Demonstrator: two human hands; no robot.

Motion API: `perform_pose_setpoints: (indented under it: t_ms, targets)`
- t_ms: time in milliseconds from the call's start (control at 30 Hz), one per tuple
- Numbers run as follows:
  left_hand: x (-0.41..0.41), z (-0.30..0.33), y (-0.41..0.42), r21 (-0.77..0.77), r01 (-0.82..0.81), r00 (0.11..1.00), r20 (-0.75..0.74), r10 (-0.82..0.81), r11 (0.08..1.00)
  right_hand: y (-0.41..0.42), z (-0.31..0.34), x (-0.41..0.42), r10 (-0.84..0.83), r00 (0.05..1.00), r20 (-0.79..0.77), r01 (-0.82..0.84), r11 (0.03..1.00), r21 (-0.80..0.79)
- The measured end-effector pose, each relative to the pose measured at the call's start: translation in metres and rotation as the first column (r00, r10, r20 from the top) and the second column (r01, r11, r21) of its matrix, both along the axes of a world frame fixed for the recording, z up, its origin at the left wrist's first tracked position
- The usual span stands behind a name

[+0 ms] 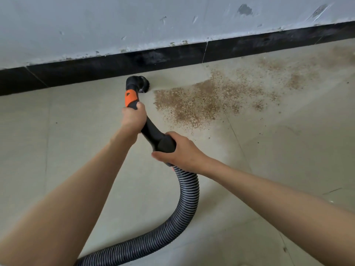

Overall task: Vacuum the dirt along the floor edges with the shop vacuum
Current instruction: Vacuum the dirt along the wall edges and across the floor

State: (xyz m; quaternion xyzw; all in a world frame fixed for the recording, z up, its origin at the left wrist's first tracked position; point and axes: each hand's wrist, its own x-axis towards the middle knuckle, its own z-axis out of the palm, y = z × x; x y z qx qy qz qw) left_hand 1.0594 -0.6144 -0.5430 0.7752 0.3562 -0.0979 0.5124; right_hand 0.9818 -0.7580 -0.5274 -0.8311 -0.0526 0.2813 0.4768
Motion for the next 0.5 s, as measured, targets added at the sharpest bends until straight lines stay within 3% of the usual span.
perform_pose_setpoints:
  t_ms: [200,500]
  targets:
    - [-0.025,0.004,-0.018,0.007,0.055,0.998,-0.007,-0.055,0.998,-0.015,0.008,-0.031,-0.044,0.999,-0.029,0.044,0.999,-0.025]
    - [-0.003,0.009,-0.068,-0.104,0.15,0.988,0.039,-0.147,0.983,-0.054,0.021,-0.023,-0.171,0.985,-0.01,0.17,0.983,-0.068]
